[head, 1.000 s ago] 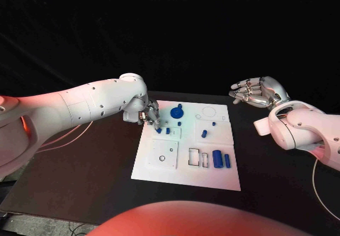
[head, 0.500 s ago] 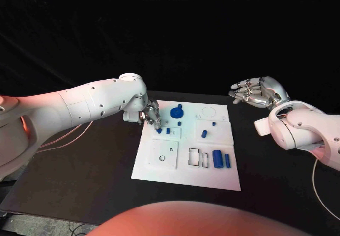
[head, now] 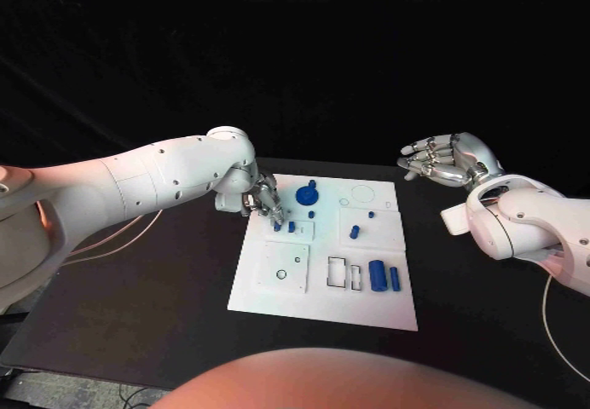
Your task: Assemble the parts on the task board
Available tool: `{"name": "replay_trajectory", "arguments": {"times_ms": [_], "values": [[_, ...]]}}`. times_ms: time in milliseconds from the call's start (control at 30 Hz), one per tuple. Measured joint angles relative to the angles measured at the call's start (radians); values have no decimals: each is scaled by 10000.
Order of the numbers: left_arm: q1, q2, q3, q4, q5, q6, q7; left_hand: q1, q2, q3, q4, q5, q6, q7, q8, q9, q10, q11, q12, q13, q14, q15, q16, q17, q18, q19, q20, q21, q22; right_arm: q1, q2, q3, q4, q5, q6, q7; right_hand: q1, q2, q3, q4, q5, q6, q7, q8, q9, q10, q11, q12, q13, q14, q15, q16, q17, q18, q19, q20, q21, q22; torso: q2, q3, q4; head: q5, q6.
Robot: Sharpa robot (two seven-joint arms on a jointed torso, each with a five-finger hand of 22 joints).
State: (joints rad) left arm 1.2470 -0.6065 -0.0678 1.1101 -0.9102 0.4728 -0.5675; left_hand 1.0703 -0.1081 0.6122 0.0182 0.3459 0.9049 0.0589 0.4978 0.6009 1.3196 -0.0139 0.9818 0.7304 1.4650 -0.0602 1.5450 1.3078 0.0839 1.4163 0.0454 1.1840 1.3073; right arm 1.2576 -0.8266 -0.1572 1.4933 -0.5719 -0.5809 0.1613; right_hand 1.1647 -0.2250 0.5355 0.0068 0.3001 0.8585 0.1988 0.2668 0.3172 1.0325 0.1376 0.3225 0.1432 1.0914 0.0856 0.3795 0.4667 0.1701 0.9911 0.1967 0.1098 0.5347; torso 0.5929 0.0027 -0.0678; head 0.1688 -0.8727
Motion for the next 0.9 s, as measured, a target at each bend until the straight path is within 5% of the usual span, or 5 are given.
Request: {"name": "replay_trajectory", "arguments": {"times_ms": [400,900], "values": [[-8,15,-11,11,84,4,-5,256,-28,35,-68,-228,112,-28,-107,-43,36,-36,0,28,37,-37,0,-1,0,4,-4,-38,0,-1,5,0,-7,0,8,-3,0,0,0,0,0,0,0,0,0,0,0,0,1,0,0,0,-1,0,0,0,0,1,1,4,-3,-1,0],[-9,4,-28,47,40,-18,-85,739,19,176,-168,751,210,151,-258,-82,121,51,-38,25,37,-37,0,-2,1,4,-5,-76,0,-3,4,0,-11,1,18,-5,0,0,0,0,0,0,0,0,0,0,0,0,2,0,0,0,-3,0,0,0,1,1,0,3,-6,-10,0]]}}
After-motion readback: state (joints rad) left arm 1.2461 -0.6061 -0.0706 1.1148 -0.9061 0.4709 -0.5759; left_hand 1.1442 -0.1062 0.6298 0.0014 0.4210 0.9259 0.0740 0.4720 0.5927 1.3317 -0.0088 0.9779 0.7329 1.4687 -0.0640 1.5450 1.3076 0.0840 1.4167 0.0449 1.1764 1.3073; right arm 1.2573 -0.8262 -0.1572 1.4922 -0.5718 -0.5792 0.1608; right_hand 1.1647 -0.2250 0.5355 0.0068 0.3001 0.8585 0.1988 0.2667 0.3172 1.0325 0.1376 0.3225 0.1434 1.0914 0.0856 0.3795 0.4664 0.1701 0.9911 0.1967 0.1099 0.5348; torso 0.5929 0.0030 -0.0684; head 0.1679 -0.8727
